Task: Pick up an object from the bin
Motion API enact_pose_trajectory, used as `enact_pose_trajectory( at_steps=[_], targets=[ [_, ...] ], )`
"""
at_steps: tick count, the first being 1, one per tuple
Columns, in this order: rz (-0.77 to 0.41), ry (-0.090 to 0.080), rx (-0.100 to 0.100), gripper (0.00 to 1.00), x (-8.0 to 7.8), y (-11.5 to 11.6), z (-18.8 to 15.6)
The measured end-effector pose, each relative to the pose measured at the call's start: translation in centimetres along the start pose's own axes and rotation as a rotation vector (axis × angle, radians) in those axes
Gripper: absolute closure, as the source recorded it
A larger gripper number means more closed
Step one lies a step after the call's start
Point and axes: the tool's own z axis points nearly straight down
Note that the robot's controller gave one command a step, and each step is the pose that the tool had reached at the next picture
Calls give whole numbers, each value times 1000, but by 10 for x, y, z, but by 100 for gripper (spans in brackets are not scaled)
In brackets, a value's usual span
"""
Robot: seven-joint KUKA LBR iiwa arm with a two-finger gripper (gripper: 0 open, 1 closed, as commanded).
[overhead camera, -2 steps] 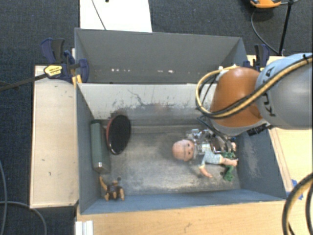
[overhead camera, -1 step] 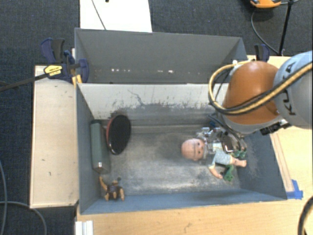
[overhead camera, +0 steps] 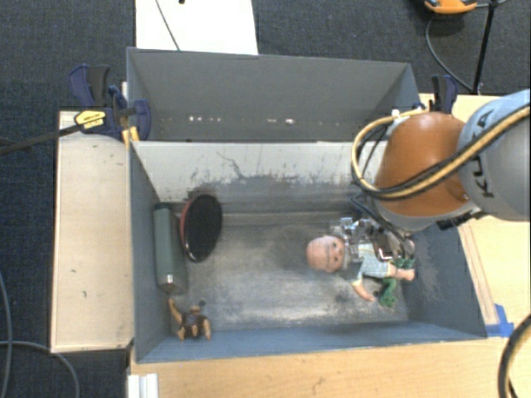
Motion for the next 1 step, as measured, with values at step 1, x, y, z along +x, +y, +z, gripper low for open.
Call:
enact_pose_trajectory(
  at_steps=[1],
  targets=[
    [-7,29,-3,100,14,0,-9]
  ],
)
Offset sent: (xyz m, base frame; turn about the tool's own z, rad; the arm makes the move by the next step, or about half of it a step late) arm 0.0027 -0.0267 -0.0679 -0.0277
